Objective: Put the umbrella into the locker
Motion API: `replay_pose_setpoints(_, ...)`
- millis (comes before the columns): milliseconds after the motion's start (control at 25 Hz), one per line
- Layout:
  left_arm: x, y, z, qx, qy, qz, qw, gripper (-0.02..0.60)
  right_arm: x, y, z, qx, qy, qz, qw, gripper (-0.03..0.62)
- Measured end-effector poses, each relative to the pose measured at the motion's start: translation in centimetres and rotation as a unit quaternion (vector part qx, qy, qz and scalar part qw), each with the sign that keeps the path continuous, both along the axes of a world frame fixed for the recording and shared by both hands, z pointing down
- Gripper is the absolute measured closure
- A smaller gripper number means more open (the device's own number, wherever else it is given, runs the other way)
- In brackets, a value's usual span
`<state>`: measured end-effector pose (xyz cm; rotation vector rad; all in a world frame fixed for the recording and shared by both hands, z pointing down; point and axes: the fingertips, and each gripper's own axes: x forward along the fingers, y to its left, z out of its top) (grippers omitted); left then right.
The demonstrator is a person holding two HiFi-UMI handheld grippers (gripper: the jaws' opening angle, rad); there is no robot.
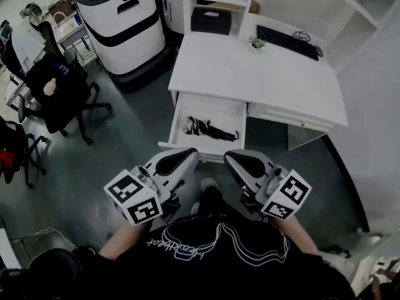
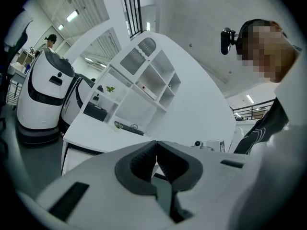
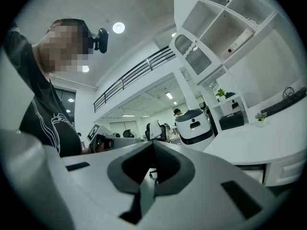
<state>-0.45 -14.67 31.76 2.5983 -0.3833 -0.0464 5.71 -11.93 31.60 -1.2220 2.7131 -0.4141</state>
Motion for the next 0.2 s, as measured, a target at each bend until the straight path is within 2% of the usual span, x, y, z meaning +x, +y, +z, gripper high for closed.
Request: replay_pose_setpoints(200,0.3,-0.86,0.6,-0.003,-0.006,-0.004,1.0,0.575,0.83,-0.81,0.0,0.003,-0.002,0.004,1.0,0.591)
